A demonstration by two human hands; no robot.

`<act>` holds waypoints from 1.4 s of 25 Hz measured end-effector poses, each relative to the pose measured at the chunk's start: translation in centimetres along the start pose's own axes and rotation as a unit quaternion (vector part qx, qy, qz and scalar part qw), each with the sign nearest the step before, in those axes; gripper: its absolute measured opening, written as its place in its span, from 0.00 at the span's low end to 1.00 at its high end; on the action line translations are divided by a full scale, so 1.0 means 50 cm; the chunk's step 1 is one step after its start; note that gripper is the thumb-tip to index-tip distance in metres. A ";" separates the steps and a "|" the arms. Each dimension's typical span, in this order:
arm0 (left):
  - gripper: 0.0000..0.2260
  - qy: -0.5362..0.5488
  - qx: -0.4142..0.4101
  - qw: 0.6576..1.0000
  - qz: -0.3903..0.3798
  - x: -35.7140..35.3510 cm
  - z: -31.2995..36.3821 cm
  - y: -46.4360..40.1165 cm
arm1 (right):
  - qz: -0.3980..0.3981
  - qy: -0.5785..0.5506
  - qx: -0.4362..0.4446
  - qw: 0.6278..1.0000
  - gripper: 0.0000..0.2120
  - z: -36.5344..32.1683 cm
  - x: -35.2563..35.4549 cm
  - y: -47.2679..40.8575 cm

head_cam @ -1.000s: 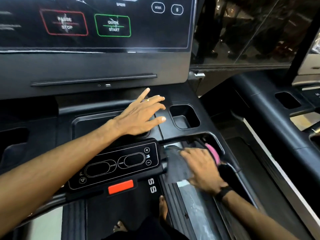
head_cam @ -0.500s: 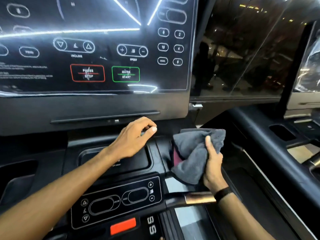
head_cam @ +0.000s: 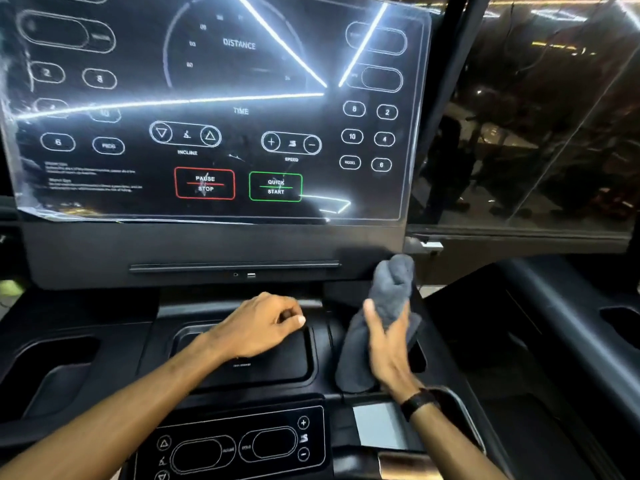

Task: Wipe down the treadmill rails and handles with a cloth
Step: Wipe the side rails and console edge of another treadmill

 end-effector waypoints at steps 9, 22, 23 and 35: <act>0.08 -0.044 0.120 0.991 0.048 0.112 -0.143 0.128 | -0.396 0.243 0.206 0.861 0.48 -0.045 -0.274 0.178; 0.11 -0.050 0.381 0.909 0.161 0.223 -0.318 0.283 | -0.554 0.337 0.324 0.688 0.45 -0.092 -0.486 0.320; 0.14 -0.032 0.395 0.905 0.155 0.213 -0.319 0.278 | -0.557 0.327 0.319 0.694 0.45 -0.100 -0.475 0.317; 0.17 0.052 0.443 0.883 0.146 0.156 -0.259 0.222 | -0.468 0.252 0.286 0.797 0.22 -0.170 -0.360 0.261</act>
Point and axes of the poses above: each hand's wrist, its own y-axis away from the middle knuckle, its own x-axis out of the back of the hand, z = x × y, the point moved 7 cm from there along -y, towards the middle knuckle, and after that the axes turned 14 degrees about z, right-handed, at the moved point
